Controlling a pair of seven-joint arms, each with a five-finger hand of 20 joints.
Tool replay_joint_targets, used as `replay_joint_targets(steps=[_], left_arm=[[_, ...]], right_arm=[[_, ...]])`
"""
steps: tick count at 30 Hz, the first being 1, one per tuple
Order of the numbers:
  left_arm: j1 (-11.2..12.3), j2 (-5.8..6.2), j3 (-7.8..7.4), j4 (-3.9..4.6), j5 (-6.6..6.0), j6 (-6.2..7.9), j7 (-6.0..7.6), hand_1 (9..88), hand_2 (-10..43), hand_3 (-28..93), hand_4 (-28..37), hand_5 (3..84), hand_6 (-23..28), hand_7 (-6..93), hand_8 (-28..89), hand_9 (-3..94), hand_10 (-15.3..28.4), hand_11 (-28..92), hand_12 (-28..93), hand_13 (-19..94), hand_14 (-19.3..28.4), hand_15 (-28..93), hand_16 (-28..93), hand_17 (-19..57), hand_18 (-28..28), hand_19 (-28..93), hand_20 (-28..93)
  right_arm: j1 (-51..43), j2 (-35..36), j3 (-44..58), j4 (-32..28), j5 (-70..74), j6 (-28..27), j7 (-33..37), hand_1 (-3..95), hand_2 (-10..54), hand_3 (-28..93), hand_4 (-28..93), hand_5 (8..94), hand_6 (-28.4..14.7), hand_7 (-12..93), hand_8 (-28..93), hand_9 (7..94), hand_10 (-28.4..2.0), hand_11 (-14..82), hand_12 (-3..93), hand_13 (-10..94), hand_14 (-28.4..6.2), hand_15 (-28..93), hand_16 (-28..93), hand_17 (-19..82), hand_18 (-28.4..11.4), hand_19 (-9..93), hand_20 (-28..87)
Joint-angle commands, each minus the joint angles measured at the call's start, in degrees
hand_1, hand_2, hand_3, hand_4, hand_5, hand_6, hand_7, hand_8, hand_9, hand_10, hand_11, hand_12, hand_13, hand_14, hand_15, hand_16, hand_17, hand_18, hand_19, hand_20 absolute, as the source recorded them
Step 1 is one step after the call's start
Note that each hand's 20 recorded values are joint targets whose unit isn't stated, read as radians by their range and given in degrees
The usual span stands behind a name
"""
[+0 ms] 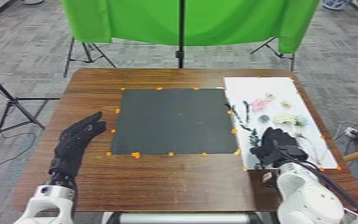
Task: Arrange flowers
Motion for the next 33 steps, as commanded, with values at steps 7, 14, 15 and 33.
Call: replay_joint_targets(steps=[7, 14, 15, 33], left_arm=[[0.58, -0.48, 0.13, -0.35, 0.05, -0.13, -1.55, 30.0, -5.9, 63, -17.6, 45.0, 3.5, 9.4, -5, 43.7, 12.8, 16, 15, 32, 16.9, 22, 4, 1.5, 14.7, 9, 21], [0.47, 0.14, -0.22, -0.59, -0.74, 0.21, -1.05, 29.5, -5.4, 63, -17.8, 45.2, 3.8, 9.4, -5, 43.9, 13.1, 16, 15, 32, 17.0, 22, 4, 1.5, 14.7, 9, 21], [0.41, 0.2, -0.28, -0.56, -0.71, 0.01, -1.17, 29.5, -5.3, 63, -17.9, 45.2, 3.8, 9.4, -5, 43.9, 13.1, 16, 15, 32, 17.0, 22, 4, 1.5, 14.7, 9, 21], [1.06, 1.61, -0.15, 2.28, -3.54, 1.93, -0.26, 23.5, -2.9, 64, -23.3, 45.0, 4.4, 6.6, -5, 43.4, 13.3, 13, 14, 30, 15.8, 15, 3, 2.1, 13.2, 4, 18]], right_arm=[[1.28, 0.43, 1.14, 0.43, 9.75, 2.16, -1.15, 70.4, -9.5, 36, 8, 84.1, -5.2, 19, 25, 92.9, -13.3, 33.4, 27.1, 94, -1.8, 59, 21, 78, -2.5, 85, 41], [5.11, 0.52, 6.4, -5.89, 18.03, 7.21, -3.27, 68.8, -9.5, 40, 8, 83.6, -5.2, 21, 25, 92.5, -13.8, 37.6, 24.4, 94, -1.5, 61, 20, 79, -2.8, 86, 41], [5.57, 0.36, 6.71, -6.83, 18.16, 6.81, -3.35, 68.6, -9.5, 40, 8, 83.6, -5.2, 21, 25, 92.6, -13.8, 37.9, 24.3, 94, -1.4, 61, 20, 79, -2.8, 86, 41], [40.11, -9.32, -23.95, 8.55, 53.54, 13.58, -10.02, 67.6, -9.5, 42, 7, 83.2, -5.4, 23, 24, 92.2, -13.6, 39.4, 22.9, 94, -1.2, 62, 19, 79, -2.4, 87, 40]])
